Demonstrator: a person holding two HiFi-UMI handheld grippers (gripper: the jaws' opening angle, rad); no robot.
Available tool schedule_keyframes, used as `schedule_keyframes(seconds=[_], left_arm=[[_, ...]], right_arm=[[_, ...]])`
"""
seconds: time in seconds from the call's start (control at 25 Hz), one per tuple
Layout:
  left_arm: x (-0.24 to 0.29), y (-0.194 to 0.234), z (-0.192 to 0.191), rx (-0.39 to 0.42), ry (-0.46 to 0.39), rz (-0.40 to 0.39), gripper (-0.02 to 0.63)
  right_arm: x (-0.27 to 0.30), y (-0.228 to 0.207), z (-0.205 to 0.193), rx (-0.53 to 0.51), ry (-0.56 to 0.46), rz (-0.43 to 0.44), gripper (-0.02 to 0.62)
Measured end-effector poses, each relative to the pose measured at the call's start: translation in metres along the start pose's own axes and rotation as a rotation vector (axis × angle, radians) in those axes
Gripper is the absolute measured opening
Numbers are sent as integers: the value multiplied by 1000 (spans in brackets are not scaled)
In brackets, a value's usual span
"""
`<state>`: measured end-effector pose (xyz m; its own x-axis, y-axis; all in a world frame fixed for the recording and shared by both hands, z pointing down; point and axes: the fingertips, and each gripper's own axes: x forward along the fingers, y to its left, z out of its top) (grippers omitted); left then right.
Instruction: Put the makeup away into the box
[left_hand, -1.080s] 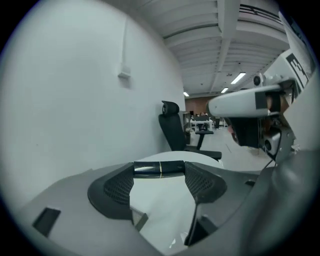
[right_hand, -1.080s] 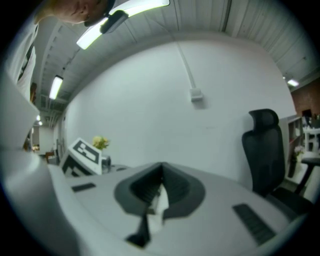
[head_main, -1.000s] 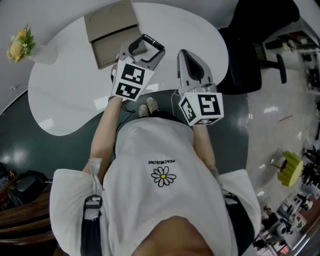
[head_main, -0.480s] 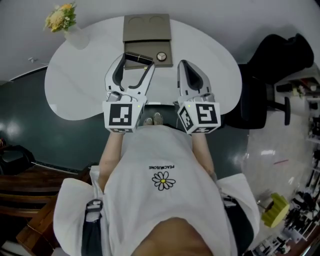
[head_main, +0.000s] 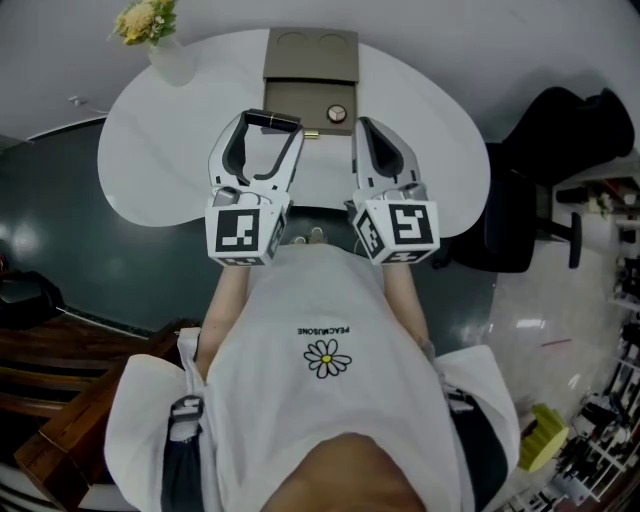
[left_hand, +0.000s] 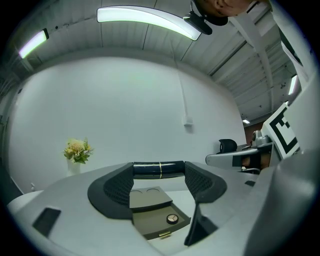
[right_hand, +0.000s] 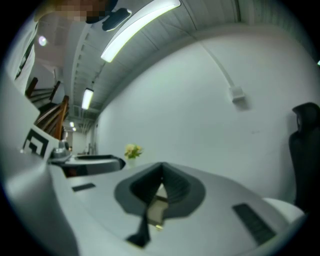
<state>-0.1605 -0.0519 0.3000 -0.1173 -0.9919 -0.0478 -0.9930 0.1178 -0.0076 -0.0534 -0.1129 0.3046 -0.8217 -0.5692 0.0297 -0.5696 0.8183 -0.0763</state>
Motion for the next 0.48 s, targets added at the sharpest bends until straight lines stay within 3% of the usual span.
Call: schedule_keyframes(seconds=[0.36,0.48], left_arm=[[36,5,-19,-52,56,-48,336],[61,8,-46,-7,137,-64,336]], right_arm=[[3,-8,-7,13,22,-32,29],[5,-13,-13,19,48,-42,29]])
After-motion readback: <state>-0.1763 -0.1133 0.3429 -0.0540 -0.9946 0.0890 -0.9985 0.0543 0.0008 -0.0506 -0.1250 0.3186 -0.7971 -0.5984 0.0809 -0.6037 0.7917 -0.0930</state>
